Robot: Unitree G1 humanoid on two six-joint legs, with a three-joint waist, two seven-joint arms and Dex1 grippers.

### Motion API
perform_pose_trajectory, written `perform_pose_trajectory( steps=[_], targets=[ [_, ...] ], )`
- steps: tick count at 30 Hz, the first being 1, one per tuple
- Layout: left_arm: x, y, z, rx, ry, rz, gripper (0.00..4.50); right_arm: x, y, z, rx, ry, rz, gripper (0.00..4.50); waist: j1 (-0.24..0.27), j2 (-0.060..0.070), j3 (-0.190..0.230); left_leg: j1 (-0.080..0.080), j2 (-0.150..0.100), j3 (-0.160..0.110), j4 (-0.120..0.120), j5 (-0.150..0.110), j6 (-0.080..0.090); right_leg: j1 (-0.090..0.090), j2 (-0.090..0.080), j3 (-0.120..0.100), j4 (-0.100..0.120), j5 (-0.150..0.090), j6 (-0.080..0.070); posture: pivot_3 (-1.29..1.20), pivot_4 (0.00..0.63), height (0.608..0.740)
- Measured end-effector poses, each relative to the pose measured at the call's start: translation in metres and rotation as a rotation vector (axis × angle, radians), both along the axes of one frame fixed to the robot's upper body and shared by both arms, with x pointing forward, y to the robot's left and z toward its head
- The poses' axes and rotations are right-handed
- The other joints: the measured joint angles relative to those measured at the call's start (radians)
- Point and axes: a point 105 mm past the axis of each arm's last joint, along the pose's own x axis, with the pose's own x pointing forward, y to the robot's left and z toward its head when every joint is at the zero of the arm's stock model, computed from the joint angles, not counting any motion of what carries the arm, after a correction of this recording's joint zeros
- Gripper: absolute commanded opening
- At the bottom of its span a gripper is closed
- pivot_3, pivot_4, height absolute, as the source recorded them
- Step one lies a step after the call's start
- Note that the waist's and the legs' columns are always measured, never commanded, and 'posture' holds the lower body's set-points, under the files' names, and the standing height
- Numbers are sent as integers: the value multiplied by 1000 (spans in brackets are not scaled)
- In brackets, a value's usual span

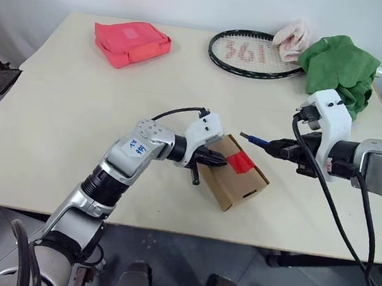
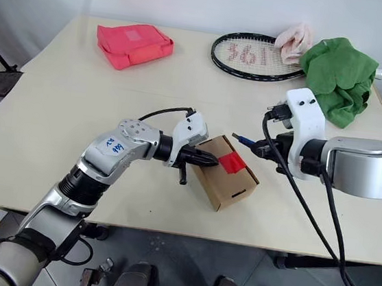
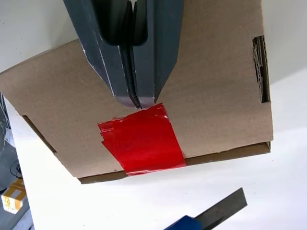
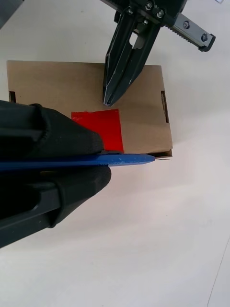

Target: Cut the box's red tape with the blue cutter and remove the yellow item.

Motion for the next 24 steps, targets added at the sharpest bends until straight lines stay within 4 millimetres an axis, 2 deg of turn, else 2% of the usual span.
perform_pose_trajectory(
  steps=[9,24],
  targets=[
    [0,0,0,3,2,1,19,0,-2,-17,0,50,-9,81,1,0,0,0,0,0,0,0,0,0,0,0,0,0,0,0,150,740],
    [0,1,-1,6,5,2,19,-2,1,-19,-2,46,-9,81,0,0,0,0,0,0,0,0,0,0,0,0,0,0,0,0,150,740]
  ],
)
